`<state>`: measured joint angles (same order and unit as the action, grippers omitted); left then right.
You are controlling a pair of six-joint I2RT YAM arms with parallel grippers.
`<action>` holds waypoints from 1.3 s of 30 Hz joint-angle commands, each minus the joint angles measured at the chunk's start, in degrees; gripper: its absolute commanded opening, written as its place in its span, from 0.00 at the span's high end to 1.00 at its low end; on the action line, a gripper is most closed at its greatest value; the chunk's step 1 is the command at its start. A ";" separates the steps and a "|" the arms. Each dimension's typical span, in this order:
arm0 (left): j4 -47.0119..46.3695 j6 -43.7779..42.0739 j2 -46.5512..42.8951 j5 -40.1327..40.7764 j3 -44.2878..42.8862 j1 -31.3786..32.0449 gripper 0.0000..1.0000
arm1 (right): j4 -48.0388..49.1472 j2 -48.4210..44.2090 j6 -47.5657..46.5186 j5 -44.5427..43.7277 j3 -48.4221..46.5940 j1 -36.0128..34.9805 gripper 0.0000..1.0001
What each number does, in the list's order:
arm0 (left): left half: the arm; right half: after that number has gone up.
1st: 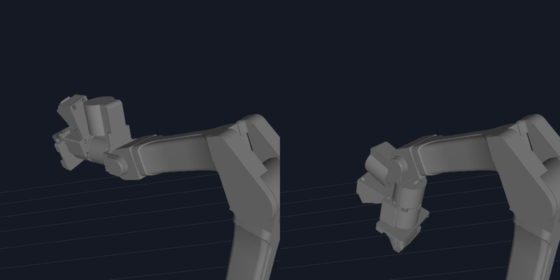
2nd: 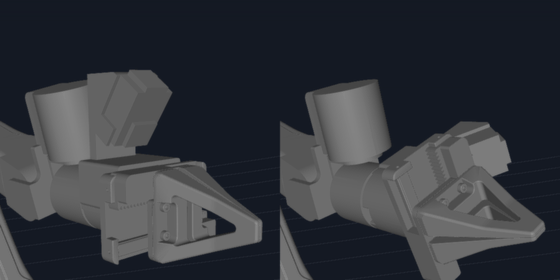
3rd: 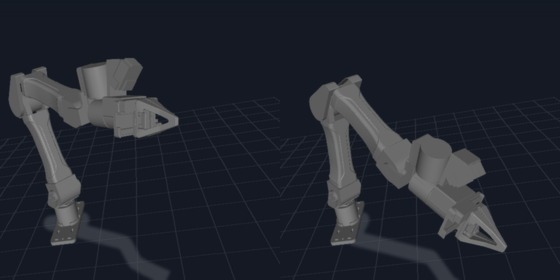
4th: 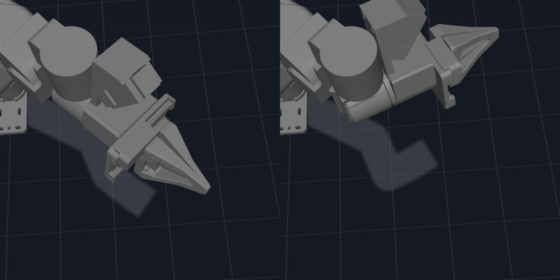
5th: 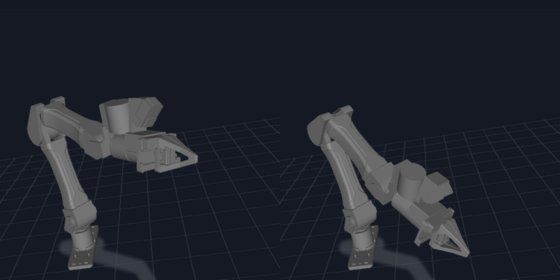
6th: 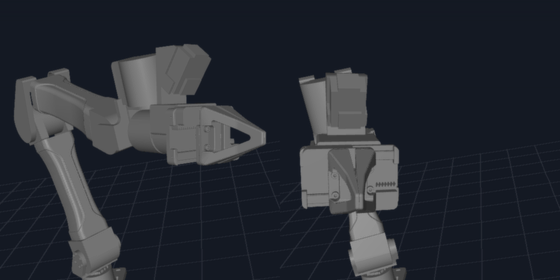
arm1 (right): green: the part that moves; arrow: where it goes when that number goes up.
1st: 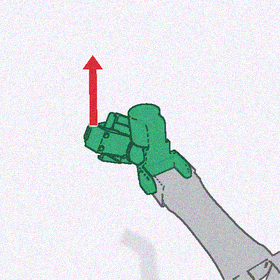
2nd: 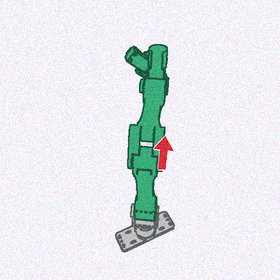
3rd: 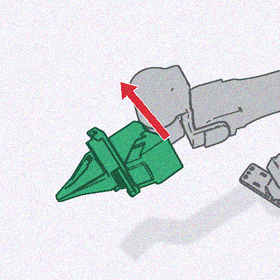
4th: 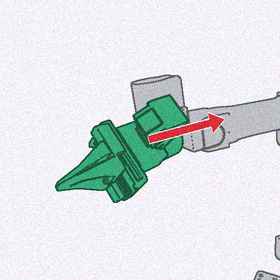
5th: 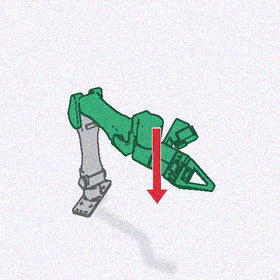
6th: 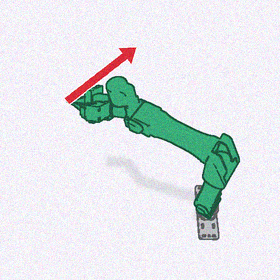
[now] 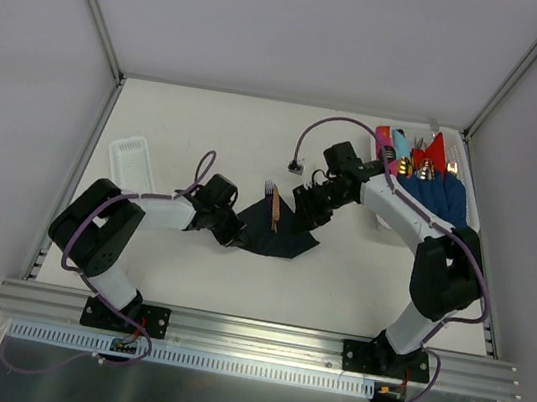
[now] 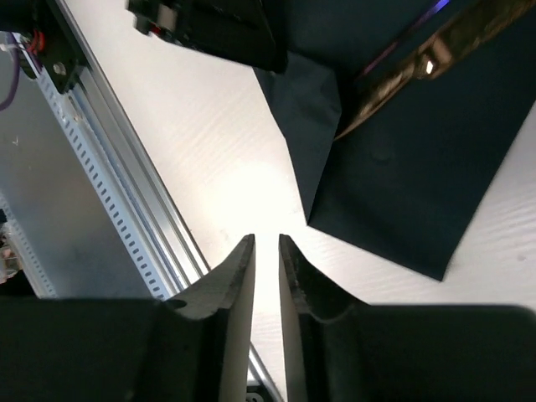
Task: Place the utensils on the paper napkin and roll it up
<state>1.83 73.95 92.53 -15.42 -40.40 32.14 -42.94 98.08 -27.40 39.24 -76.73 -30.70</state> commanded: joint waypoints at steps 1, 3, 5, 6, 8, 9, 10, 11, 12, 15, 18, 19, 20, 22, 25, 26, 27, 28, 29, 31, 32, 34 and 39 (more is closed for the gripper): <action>2.66 7.60 1.68 6.72 1.99 2.40 1.00 | 3.11 -1.75 4.97 -0.75 4.03 0.29 0.82; 1.87 9.18 3.09 6.37 2.52 2.84 1.00 | 7.59 -1.84 9.45 -0.48 7.19 0.20 0.87; 0.38 9.72 3.97 5.84 2.87 3.10 1.00 | 11.80 -1.76 11.83 -0.13 8.87 -0.06 0.89; 0.11 9.63 4.41 5.93 3.13 3.19 1.00 | 13.65 -1.67 14.28 -0.22 9.66 -0.15 0.91; -0.15 9.63 4.76 6.28 3.40 3.63 1.00 | 18.12 -1.58 16.75 -0.22 12.03 -0.76 0.93; -0.50 9.72 4.94 6.28 3.66 3.72 1.00 | 19.46 -1.41 19.03 -0.57 12.74 -1.03 0.95; -0.68 9.72 5.03 6.28 3.75 3.72 1.00 | 20.52 -0.79 19.92 -1.70 13.79 -1.38 0.96; -0.86 9.72 5.20 6.28 3.84 3.72 1.00 | 21.92 -0.35 20.62 -1.98 14.15 -1.47 0.96; -1.29 9.81 5.46 6.19 4.10 3.72 1.00 | 22.28 0.35 21.15 -2.07 14.41 -1.56 0.97; -1.65 9.89 5.82 5.84 4.37 3.72 1.00 | 22.72 2.90 21.77 -2.16 14.68 -1.47 0.95; -1.56 10.42 5.64 5.93 5.15 3.72 1.00 | 23.34 4.31 21.25 -3.03 15.12 -1.56 0.94; -1.65 10.42 5.56 5.93 5.25 3.72 1.00 | 23.25 4.74 21.16 -4.08 15.12 -1.56 0.94; -1.56 10.51 5.55 5.93 5.33 3.72 1.00 | 23.08 5.18 20.81 -4.61 15.12 -1.56 0.94; -1.65 10.86 5.38 6.02 5.68 3.72 1.00 | 23.07 6.42 20.54 -7.24 15.12 -1.47 0.94; -1.65 11.04 5.12 5.93 6.12 3.81 1.00 | 22.55 8.00 20.10 -10.31 14.59 -1.47 0.94; -1.56 11.12 4.94 6.01 6.30 3.81 1.00 | 21.85 8.44 20.02 -11.02 14.33 -1.47 0.93; -1.56 11.21 4.59 6.28 6.65 3.72 1.00 | 21.58 8.70 20.01 -11.73 14.15 -1.38 0.93; -1.56 11.21 4.41 6.37 6.83 3.72 1.00 | 21.41 9.23 19.93 -12.60 13.89 -1.30 0.93; -1.56 11.30 4.24 6.45 7.00 3.72 1.00 | 21.14 9.32 19.93 -12.96 13.80 -1.29 0.93; -1.56 11.56 3.71 6.63 7.70 3.72 1.00 | 20.35 9.49 19.58 -13.23 13.36 -1.29 0.93; -1.56 11.83 3.45 6.81 8.06 3.72 1.00 | 19.65 9.84 19.58 -13.14 12.84 -1.29 0.93; -1.56 12.18 2.66 7.33 9.20 3.63 1.00 | 19.03 10.37 19.40 -12.79 12.04 -1.21 0.93; -1.65 13.23 -0.32 8.30 12.36 3.19 1.00 | 17.45 12.65 19.14 -11.38 8.80 -1.73 0.92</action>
<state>-11.70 88.09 92.03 -13.65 -32.73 35.29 -23.44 108.66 -7.05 30.65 -65.41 -32.21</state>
